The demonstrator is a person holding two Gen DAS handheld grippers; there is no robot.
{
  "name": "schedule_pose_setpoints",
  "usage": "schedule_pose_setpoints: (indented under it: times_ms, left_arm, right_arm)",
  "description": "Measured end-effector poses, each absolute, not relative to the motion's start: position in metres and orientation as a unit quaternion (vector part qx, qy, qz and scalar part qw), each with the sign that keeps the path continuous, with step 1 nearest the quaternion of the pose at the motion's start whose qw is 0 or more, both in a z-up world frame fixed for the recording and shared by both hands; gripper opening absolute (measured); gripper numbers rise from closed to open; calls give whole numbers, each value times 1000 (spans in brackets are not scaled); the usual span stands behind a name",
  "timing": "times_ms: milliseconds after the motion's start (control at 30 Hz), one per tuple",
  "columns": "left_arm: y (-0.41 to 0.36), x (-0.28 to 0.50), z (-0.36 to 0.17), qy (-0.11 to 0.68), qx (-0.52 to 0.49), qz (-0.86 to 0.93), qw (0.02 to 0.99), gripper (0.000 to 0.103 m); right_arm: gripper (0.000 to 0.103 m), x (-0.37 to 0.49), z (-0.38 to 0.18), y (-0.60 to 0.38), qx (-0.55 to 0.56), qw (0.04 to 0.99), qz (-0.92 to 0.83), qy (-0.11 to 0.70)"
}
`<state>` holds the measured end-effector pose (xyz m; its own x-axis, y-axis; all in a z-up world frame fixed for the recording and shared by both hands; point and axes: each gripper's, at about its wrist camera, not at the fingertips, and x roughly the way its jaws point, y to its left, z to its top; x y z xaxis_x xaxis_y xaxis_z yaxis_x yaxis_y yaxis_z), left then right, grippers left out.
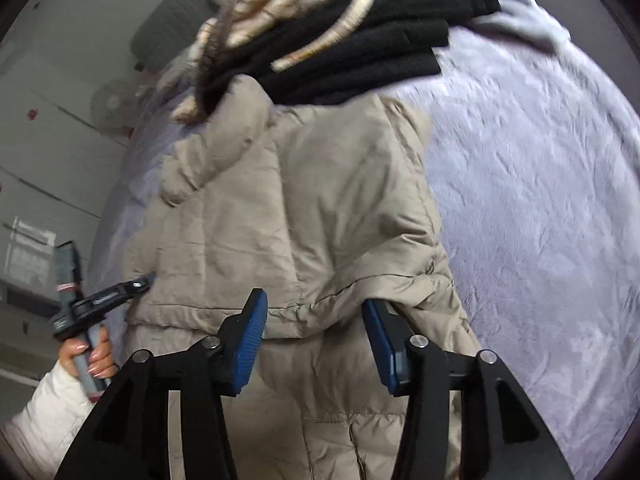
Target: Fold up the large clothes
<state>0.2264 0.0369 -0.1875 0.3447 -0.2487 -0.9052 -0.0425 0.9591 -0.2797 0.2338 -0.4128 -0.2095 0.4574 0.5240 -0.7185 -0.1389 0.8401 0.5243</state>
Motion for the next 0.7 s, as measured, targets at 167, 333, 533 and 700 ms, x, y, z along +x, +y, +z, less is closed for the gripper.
schedule_pose_setpoints:
  times_ms: [167, 333, 533, 700]
  left_arm:
    - [41, 227, -187, 566, -125, -64, 812, 13]
    - [38, 225, -187, 567, -119, -67, 812, 13]
    - [31, 229, -192, 566, -112, -58, 815, 13]
    - [23, 234, -196, 561, -112, -67, 818, 13]
  right_arm:
    - [59, 273, -233, -473, 331, 812, 127, 463]
    - [58, 323, -312, -495, 531, 683, 129, 484]
    - [10, 346, -269, -465, 429, 745, 185, 476]
    - [9, 350, -293, -456, 302, 784, 121, 529]
